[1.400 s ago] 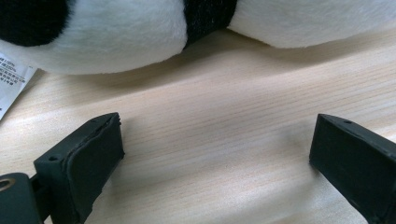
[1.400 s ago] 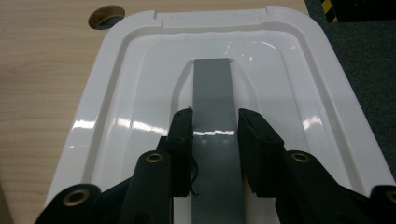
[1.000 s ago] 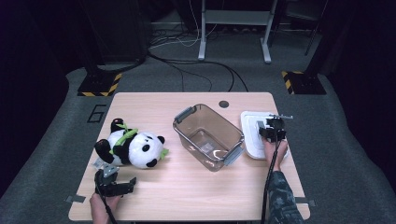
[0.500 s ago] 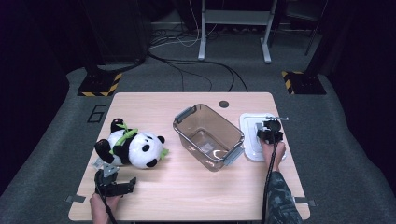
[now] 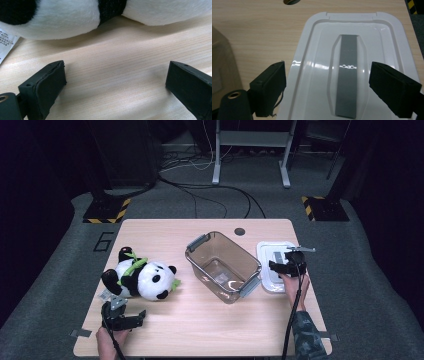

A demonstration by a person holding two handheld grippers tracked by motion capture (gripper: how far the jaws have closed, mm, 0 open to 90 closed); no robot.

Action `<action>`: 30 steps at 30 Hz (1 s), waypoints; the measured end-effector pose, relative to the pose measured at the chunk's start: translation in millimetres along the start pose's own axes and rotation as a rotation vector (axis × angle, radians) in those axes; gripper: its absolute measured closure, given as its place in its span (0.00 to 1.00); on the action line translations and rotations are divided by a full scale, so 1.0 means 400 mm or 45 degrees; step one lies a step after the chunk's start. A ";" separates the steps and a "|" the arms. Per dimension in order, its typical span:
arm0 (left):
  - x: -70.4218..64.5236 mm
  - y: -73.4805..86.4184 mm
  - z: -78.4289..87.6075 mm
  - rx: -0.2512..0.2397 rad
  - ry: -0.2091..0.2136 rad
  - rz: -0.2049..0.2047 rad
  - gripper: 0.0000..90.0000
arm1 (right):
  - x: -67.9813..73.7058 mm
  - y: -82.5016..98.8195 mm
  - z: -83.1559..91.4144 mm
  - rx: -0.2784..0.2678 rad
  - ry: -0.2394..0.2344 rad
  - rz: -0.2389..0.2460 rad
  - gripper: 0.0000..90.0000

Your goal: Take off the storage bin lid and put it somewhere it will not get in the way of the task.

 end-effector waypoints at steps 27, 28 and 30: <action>-0.006 0.001 0.000 0.017 0.021 -0.027 0.00 | 0.071 0.339 0.089 -0.009 -0.131 0.264 0.00; -0.007 0.002 0.000 0.017 0.022 -0.029 0.00 | 0.069 0.346 0.086 -0.001 -0.130 0.267 0.00; -0.008 0.003 0.001 0.014 0.027 -0.032 0.00 | 0.068 0.349 0.087 -0.003 -0.132 0.280 0.00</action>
Point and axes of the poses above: each handheld gripper's, and its own axes: z roughly backward along the jaws, y roughly out of its underside, x roughly to its left, the point moved 8 cm from there along -z, roughly forward along the jaws, and after that the axes turned 10 degrees about x, right-handed, at the moved point
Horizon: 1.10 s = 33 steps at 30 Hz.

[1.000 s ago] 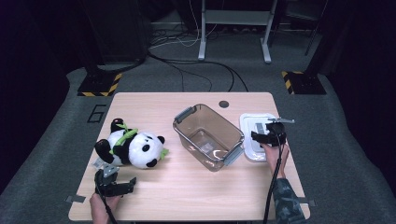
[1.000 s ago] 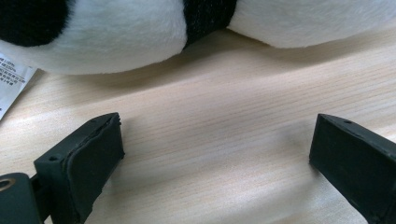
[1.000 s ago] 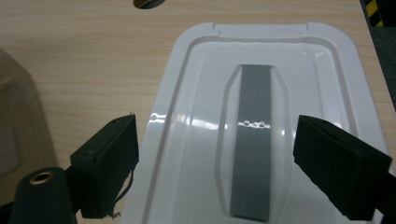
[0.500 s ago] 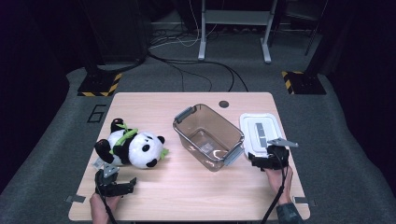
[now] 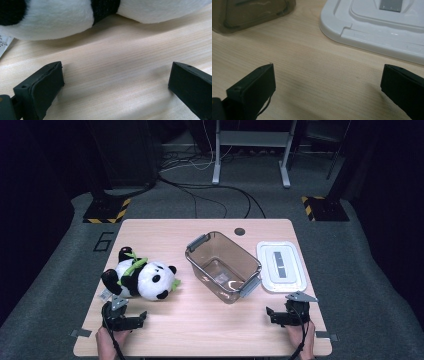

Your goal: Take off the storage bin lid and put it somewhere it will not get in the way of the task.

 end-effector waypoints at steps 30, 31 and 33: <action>0.002 -0.274 0.168 -0.191 0.006 -0.101 0.00 | 0.026 0.010 -0.018 0.078 0.065 0.094 0.00; 0.003 -0.283 0.163 -0.184 0.008 -0.098 0.00 | 0.026 0.010 -0.019 0.078 0.065 0.094 0.00; 0.007 -0.302 0.157 -0.172 -0.005 -0.119 0.00 | 0.026 0.010 -0.018 0.076 0.066 0.094 0.00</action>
Point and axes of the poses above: each handheld gripper's, and its own axes: z roughly backward along the jaws, y roughly out of its underside, x roughly to its left, the point moved 8 cm from there along -z, roughly forward along the jaws, and after that the axes turned 10 degrees about x, right-handed, at the moved point
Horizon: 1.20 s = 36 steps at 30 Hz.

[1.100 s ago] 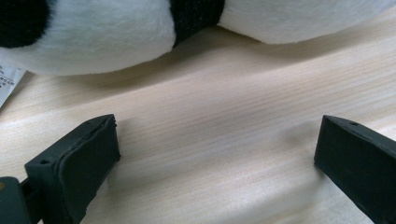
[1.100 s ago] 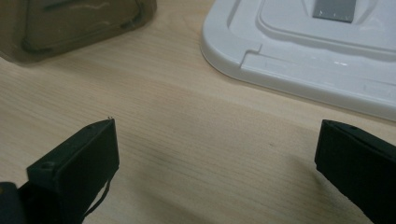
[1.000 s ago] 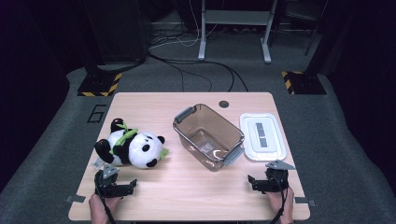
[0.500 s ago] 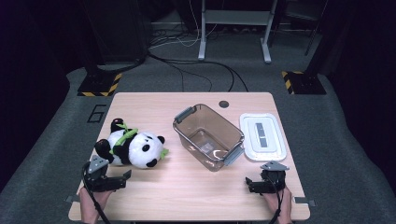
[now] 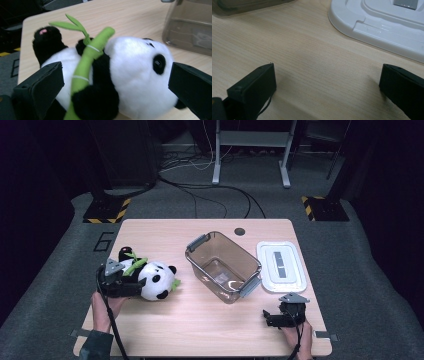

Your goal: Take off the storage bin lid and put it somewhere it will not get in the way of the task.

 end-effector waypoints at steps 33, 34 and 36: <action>0.064 -0.011 -0.123 0.166 -0.079 -0.012 0.71 | -0.003 0.001 0.001 0.001 0.004 -0.005 0.01; 0.062 -0.011 -0.121 0.171 -0.088 -0.016 0.72 | -0.002 0.001 0.001 0.000 0.004 -0.005 0.01; 0.060 -0.009 -0.116 0.168 -0.103 -0.023 0.75 | -0.003 0.001 0.001 0.000 0.005 -0.006 0.01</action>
Point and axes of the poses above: each handheld gripper's, and its own axes: z roughly backward along the jaws, y roughly out of its underside, x roughly to its left, the point moved 8 cm from there along -z, roughly forward along the jaws, and after that the axes turned 10 degrees about x, right-handed, at the moved point
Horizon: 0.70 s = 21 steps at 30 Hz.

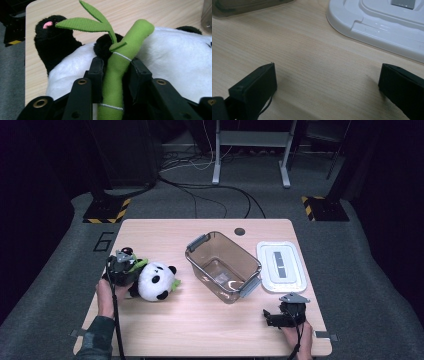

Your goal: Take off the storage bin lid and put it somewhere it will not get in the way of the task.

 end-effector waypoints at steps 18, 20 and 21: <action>0.001 0.010 0.050 -0.184 0.063 0.005 0.81 | -0.002 -0.001 0.001 -0.005 0.005 -0.006 0.02; -0.001 0.008 0.056 -0.190 0.070 -0.003 0.81 | -0.002 -0.001 0.001 -0.005 0.005 -0.006 0.02; -0.003 0.007 0.059 -0.195 0.074 -0.005 0.81 | -0.003 -0.001 0.000 -0.004 0.008 -0.007 0.02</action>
Point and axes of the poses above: each handheld gripper's, and its own axes: z roughly backward along the jaws, y roughly out of its underside, x roughly to its left, the point moved 8 cm from there along -z, roughly forward along the jaws, and after that the axes turned 10 degrees about x, right-handed, at the moved point
